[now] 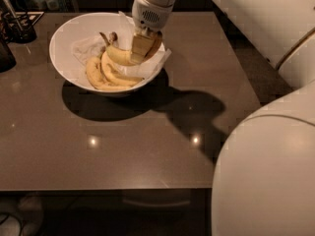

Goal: Pick banana from white bowl

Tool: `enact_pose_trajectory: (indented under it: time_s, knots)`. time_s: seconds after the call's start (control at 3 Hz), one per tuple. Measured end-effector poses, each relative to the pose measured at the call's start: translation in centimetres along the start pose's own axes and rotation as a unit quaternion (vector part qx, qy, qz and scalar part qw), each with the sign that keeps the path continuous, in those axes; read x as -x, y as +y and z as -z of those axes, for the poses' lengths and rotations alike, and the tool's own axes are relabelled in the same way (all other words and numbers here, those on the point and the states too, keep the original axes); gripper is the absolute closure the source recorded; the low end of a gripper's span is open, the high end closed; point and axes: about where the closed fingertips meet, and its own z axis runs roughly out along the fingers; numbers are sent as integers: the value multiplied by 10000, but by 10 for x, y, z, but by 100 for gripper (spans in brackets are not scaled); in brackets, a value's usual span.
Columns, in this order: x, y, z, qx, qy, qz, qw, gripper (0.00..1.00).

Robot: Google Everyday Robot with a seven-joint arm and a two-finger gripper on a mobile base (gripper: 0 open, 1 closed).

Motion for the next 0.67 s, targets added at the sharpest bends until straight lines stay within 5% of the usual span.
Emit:
enact_pose_trajectory:
  time_s: [0.67]
  knots:
    - [-4, 17, 36, -111, -66, -90, 9999, 100]
